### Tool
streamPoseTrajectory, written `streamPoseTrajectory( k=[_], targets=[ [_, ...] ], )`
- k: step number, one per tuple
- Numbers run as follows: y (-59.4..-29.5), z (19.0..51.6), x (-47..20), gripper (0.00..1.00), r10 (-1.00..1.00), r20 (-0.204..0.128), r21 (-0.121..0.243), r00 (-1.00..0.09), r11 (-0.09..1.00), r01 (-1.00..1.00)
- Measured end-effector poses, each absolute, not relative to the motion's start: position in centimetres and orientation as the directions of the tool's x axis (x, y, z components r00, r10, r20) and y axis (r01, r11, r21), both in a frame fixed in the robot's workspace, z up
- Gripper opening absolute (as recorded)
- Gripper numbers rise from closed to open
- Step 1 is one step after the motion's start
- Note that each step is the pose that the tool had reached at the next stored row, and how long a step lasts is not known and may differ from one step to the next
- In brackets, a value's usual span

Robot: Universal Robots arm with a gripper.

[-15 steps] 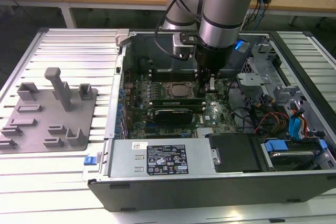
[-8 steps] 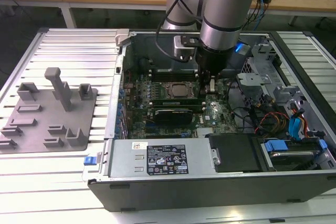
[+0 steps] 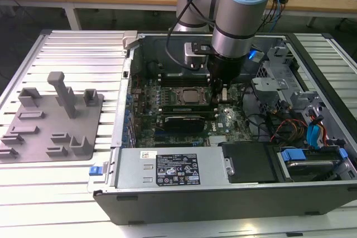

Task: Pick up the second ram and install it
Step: 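Press down the second ram until it locks into place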

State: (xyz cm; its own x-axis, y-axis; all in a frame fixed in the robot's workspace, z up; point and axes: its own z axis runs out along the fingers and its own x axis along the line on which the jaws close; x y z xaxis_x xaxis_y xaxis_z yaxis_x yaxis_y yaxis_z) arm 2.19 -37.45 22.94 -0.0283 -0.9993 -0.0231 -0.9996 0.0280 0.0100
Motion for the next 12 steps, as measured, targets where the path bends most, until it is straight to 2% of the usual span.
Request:
streamPoseTrajectory(
  k=[7, 12],
  targets=[
    [-37.4, 22.8, 2.2, 0.08, -0.999, -0.023, 0.010, -0.028, 0.028, -1.000],
    [-37.4, 24.9, 2.2, 0.08, -0.999, -0.023, 0.010, -0.028, 0.028, -1.000]
  ],
)
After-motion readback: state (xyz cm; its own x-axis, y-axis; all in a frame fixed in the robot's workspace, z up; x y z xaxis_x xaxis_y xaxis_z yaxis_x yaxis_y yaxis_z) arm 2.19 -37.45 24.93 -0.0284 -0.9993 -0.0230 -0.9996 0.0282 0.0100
